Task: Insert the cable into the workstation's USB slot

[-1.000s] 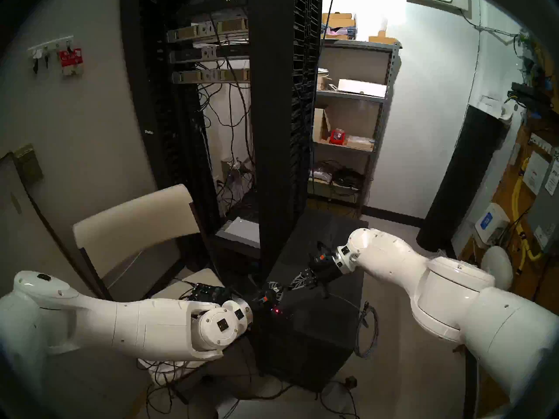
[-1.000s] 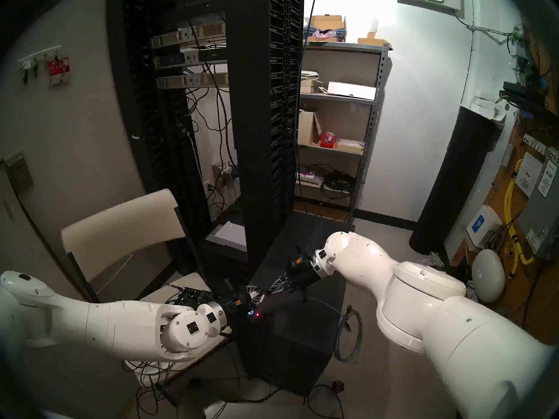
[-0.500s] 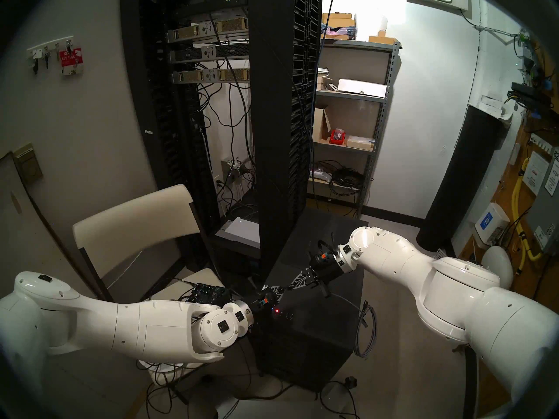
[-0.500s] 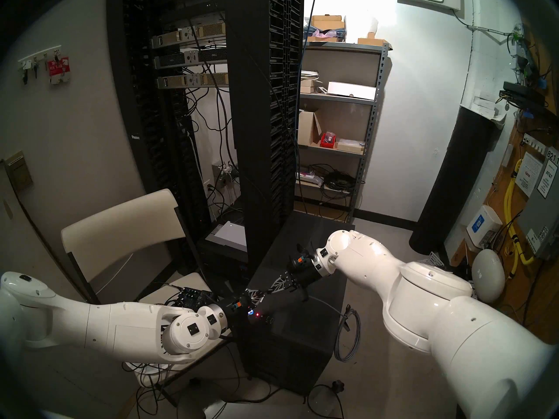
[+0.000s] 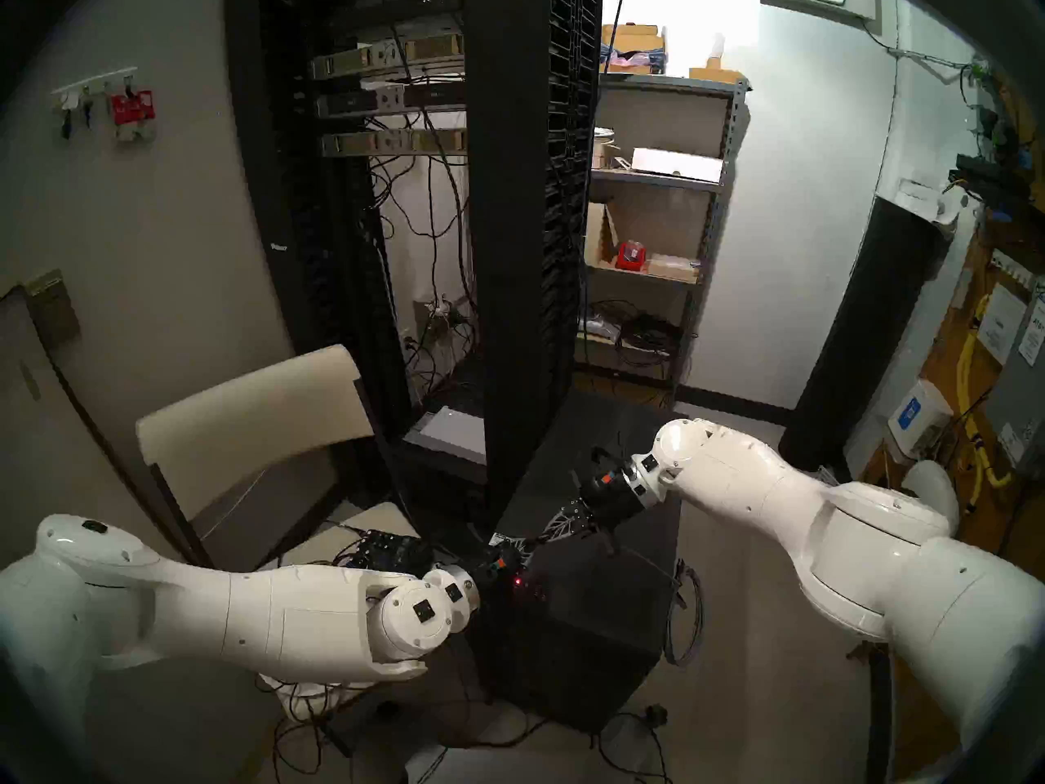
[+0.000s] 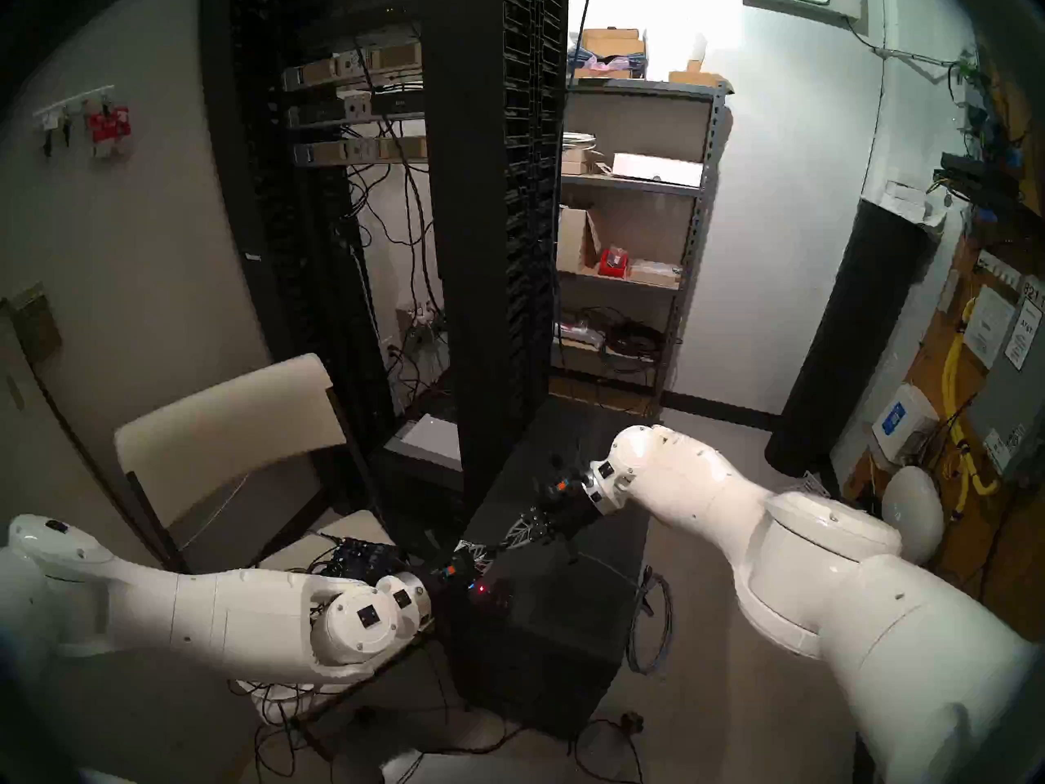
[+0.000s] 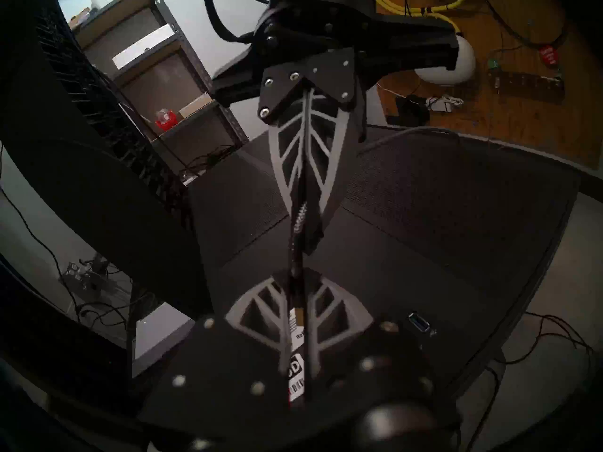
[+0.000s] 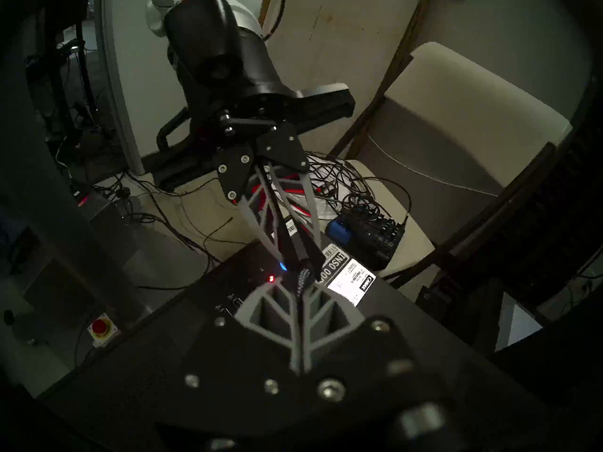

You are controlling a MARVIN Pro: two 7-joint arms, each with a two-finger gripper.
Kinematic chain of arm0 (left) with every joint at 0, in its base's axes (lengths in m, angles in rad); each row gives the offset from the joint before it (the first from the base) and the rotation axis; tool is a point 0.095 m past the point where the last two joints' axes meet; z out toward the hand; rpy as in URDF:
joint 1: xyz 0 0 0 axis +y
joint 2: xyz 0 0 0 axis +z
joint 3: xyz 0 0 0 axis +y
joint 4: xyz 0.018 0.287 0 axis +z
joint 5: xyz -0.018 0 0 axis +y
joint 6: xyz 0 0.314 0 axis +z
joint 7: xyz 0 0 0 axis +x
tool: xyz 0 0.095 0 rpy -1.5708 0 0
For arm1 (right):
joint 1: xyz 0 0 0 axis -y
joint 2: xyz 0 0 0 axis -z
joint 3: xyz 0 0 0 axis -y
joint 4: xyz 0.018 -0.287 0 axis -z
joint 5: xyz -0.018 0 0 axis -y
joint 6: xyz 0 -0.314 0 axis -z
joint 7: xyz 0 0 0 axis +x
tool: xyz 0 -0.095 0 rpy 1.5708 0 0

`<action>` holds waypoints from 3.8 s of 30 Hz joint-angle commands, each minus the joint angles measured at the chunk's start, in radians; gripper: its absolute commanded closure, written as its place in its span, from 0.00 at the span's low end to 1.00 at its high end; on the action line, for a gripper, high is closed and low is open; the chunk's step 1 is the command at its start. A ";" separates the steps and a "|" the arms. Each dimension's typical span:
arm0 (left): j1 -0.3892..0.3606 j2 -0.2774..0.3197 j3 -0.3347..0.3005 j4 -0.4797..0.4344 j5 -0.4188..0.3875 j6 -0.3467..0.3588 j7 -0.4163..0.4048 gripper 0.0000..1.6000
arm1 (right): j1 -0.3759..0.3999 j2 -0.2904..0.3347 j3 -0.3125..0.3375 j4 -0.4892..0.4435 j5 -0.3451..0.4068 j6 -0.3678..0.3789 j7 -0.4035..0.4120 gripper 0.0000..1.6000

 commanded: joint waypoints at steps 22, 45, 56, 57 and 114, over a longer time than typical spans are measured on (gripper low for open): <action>0.073 0.024 -0.049 -0.027 -0.145 -0.151 -0.015 1.00 | 0.019 -0.057 0.006 0.034 -0.033 0.051 0.008 0.60; 0.063 -0.017 -0.076 0.057 -0.156 -0.199 -0.038 1.00 | -0.015 0.049 0.026 -0.111 -0.003 0.108 0.082 0.48; 0.066 -0.012 -0.082 0.065 -0.160 -0.211 -0.037 1.00 | -0.120 0.182 0.134 -0.293 0.179 0.148 0.143 0.51; 0.068 -0.011 -0.081 0.064 -0.158 -0.212 -0.036 1.00 | -0.140 0.195 0.149 -0.313 0.205 0.156 0.139 0.51; 0.088 0.026 -0.078 0.022 -0.123 -0.297 0.005 1.00 | -0.507 0.036 0.341 -0.153 0.903 0.438 0.032 0.45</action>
